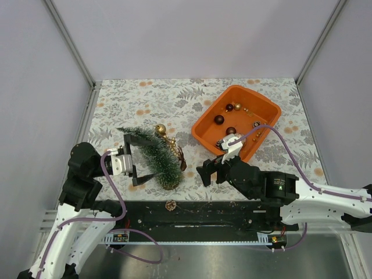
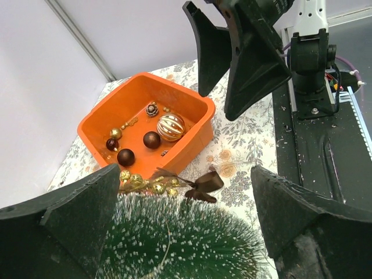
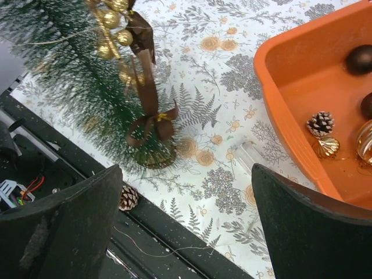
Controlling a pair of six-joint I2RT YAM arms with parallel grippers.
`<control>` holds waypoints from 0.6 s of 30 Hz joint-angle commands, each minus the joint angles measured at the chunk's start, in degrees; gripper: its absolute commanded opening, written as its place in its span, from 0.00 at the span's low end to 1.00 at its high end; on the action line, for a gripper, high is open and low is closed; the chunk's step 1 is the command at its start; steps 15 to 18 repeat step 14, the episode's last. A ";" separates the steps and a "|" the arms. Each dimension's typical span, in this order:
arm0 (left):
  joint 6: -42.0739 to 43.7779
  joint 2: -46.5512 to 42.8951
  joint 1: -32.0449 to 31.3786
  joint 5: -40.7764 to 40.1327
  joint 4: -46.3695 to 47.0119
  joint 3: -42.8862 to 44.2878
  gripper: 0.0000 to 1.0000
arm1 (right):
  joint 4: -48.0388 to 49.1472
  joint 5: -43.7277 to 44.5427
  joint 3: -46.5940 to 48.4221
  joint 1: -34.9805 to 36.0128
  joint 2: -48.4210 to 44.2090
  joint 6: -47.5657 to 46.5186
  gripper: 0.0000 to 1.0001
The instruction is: Decorate the small christmas tree
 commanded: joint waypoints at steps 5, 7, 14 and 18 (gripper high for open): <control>-6.21 1.35 -0.05 2.64 12.10 3.46 0.99 | -1.97 4.58 2.80 0.38 0.03 1.19 0.99; -7.71 2.32 -0.05 1.76 14.39 4.08 0.99 | -1.97 4.49 3.06 0.38 0.29 1.02 0.99; -13.07 4.69 -0.05 -3.68 22.38 4.52 0.99 | -4.08 5.10 4.82 0.38 2.84 1.90 0.99; -13.07 4.69 -0.05 -3.68 22.38 4.52 0.99 | -4.08 5.10 4.82 0.38 2.84 1.90 0.99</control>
